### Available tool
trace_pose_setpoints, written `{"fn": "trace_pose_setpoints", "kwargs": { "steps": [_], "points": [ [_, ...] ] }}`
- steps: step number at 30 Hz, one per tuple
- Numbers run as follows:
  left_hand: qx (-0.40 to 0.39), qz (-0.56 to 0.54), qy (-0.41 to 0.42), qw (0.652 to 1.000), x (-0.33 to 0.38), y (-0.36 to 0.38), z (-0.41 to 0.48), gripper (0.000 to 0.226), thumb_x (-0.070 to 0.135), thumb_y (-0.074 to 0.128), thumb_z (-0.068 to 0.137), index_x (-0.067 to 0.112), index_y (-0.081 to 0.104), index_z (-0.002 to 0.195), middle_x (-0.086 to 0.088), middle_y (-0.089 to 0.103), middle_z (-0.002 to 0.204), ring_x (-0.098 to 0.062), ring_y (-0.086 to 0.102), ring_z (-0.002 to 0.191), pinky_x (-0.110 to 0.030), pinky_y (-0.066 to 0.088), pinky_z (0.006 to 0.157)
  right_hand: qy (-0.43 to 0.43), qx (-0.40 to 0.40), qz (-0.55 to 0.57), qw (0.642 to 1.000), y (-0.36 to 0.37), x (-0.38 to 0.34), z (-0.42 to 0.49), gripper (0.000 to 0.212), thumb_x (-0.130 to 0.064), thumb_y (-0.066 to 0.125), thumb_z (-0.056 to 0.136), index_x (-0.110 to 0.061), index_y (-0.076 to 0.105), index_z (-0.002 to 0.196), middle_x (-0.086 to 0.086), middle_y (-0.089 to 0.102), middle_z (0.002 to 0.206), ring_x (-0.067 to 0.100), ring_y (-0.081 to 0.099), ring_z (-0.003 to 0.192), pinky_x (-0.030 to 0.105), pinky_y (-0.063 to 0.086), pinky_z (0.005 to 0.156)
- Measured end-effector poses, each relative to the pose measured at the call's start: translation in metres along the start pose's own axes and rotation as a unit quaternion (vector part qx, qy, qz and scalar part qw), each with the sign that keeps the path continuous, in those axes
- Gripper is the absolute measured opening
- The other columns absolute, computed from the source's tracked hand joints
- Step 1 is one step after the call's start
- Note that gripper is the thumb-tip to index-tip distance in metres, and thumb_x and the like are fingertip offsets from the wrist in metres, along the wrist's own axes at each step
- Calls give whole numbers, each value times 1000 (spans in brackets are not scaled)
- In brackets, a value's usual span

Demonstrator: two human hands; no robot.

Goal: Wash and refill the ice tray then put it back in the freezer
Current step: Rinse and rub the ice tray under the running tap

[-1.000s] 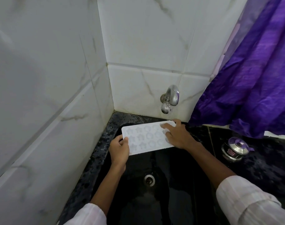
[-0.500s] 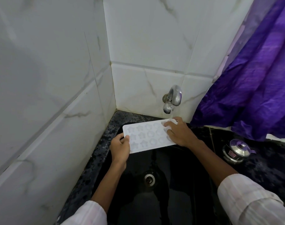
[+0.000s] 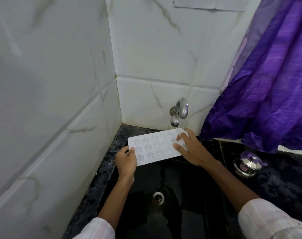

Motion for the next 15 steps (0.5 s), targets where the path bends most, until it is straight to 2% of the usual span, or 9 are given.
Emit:
{"fn": "trace_pose_setpoints", "kwargs": {
  "steps": [3, 6, 10, 13, 15],
  "points": [
    [3, 0, 2, 1000, 5, 4, -1, 22, 12, 51, 98, 7, 66, 83, -1, 64, 72, -12, 57, 62, -24, 41, 51, -3, -8, -19, 1000, -5, -6, -1, 40, -48, 42, 100, -24, 53, 129, 5, 14, 158, 25, 27, 140, 23, 22, 104],
    [12, 10, 7, 1000, 9, 7, -3, 23, 11, 51, 99, 7, 62, 80, 2, 54, 64, -8, 46, 54, -20, 33, 48, 16, -30, -15, 999, -5, -7, 0, 43, -52, 41, 99, -30, 52, 134, 4, 6, 161, 29, 18, 144, 35, 22, 113],
    [19, 2, 1, 1000, 10, 6, -2, 22, 11, 52, 99, 8, 66, 82, -2, 63, 75, -11, 54, 62, -23, 38, 52, 19, -44, 1, 999, -6, -4, 2, 43, -56, 43, 96, -34, 55, 131, 5, 4, 162, 32, 16, 145, 41, 18, 117],
    [18, -5, -2, 1000, 7, 5, -2, 22, 11, 52, 99, 11, 67, 82, -4, 66, 80, -12, 57, 66, -25, 41, 54, 18, -52, -14, 998, -8, 0, 3, 41, -61, 41, 94, -37, 55, 124, 7, 7, 162, 33, 18, 145, 45, 23, 117],
    [16, -8, -1, 1000, 5, 5, -4, 22, 11, 52, 99, 10, 67, 84, -4, 67, 81, -12, 57, 66, -25, 41, 54, 25, -57, -23, 998, -7, 0, 4, 45, -62, 39, 94, -34, 53, 127, 8, 6, 162, 33, 18, 145, 47, 25, 117]
  ]
}}
Point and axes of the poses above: each hand's wrist, its own z-axis towards the middle knuckle, its own y-axis out of the palm, x = y × z, the point moved 4 cm from there along z, towards the middle knuckle
